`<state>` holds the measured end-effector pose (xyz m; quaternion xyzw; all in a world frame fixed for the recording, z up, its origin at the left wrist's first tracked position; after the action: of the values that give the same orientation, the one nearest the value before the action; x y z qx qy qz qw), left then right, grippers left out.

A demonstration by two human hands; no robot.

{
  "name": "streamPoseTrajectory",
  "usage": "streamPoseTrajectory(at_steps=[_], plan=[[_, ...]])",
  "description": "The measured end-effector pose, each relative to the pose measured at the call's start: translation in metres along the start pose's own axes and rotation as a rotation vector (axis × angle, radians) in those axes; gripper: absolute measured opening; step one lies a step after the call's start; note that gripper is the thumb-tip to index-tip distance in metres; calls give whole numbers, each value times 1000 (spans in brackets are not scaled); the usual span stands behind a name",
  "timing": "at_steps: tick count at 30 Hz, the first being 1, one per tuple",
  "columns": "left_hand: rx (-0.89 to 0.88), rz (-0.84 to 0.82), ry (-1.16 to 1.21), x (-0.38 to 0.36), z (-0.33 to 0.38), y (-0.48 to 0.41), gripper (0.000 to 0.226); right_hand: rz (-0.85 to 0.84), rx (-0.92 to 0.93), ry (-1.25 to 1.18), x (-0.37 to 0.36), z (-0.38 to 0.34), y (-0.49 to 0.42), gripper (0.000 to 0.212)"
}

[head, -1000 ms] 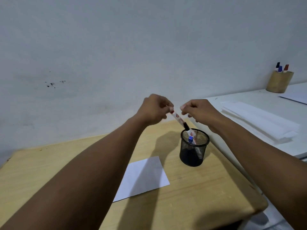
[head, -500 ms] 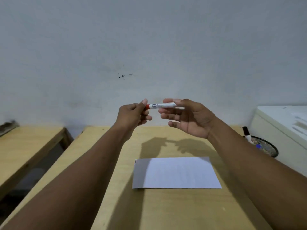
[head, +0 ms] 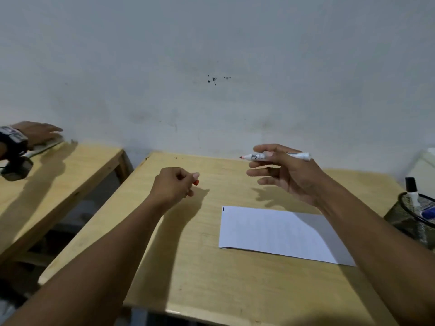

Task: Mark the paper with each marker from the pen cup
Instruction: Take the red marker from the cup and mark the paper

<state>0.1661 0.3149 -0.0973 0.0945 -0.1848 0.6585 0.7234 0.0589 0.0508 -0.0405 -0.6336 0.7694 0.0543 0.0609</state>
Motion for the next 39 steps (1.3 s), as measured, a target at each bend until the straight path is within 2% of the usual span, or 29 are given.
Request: streamPoseTrajectory(at_steps=[2, 5, 9, 15, 19, 29, 32, 37, 39], plan=[[-100, -114, -199, -14, -3, 7, 23, 35, -49, 61, -6, 19, 1, 16], [-195, -243, -405, -38, -3, 16, 13, 156, -11, 154, -23, 50, 4, 4], [-195, -291, -484, -46, -3, 18, 13, 272, -13, 191, -35, 87, 2, 13], [-148, -336, -399, -45, -11, 16, 34, 339, -11, 238, -39, 104, 6, 16], [-147, -418, -459, -48, -6, 19, 54, 327, -3, 261, -39, 106, 5, 18], [-142, -451, -484, -51, -7, 16, 61, 246, 14, 368, -41, 109, 4, 17], [-110, -461, -441, -49, -7, 13, 55, 261, -18, 306, -41, 102, 4, 14], [-89, -479, -192, -33, -4, 2, 10, 449, -22, 80, -23, 70, 7, 17], [-80, -423, -48, -32, 13, 0, 12, 412, 28, 83, -13, 39, 10, 18]])
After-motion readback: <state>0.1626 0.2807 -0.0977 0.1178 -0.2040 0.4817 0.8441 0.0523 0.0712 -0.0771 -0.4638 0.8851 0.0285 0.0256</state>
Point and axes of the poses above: each hand's wrist, its own y-axis away from the middle knuckle, its own x-axis out of the back of the hand, z = x × y, the point moved 4 cm from there along -y, towards the middle knuckle, and after that the axes turned 6 degrees about z, right-handed, at the moved point
